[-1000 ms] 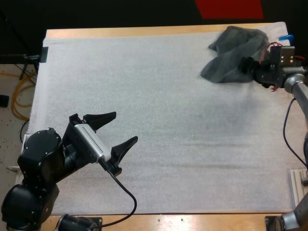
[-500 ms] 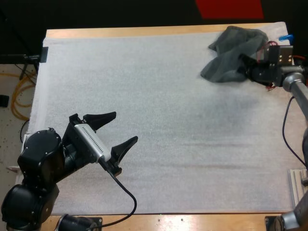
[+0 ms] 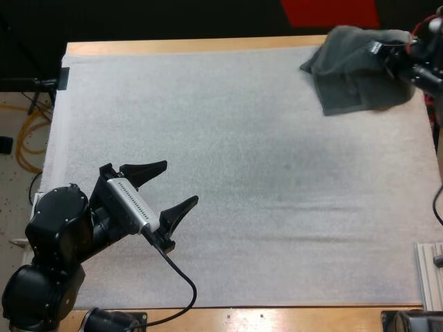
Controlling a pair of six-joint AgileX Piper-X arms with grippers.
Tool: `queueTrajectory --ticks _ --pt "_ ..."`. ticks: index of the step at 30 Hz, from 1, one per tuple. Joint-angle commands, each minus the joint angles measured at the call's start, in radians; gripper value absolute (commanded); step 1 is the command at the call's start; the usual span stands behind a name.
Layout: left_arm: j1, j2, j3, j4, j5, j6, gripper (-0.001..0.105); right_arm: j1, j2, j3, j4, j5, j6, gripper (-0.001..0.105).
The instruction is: Pick towel from pile fold and stack
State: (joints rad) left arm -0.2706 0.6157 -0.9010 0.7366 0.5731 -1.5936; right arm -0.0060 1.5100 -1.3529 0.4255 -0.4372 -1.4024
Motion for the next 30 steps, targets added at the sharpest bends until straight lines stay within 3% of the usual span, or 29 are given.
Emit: queueTrajectory --ticks 1,7,11,13,19,25,30 --pt "-0.005 0.0 -0.008 -0.002 -0.002 -0.002 0.071 0.001 -0.044 -0.009 0.044 -0.046 -0.018 0.0" --pt "-0.005 0.0 -0.008 -0.002 -0.105 -0.002 0.071 0.02 -0.18 -0.009 0.223 -0.1 -0.092 0.0" --pt "-0.005 0.0 -0.008 0.007 -0.116 -0.024 0.071 0.086 -0.244 -0.009 0.338 -0.092 -0.193 0.0" --pt "-0.005 0.0 -0.008 0.02 -0.113 -0.084 0.071 0.142 -0.259 -0.005 0.385 -0.068 -0.221 0.0" --pt "-0.005 0.0 -0.008 0.172 -0.113 -0.138 0.071 0.32 -0.255 0.042 0.402 0.116 -0.247 0.0" --pt "-0.005 0.0 -0.008 0.304 -0.113 -0.138 0.071 0.455 -0.189 0.116 0.393 0.215 -0.235 0.0" --pt "-0.005 0.0 -0.008 0.312 -0.113 -0.138 0.071 0.536 -0.085 0.132 0.316 0.238 -0.233 0.0"
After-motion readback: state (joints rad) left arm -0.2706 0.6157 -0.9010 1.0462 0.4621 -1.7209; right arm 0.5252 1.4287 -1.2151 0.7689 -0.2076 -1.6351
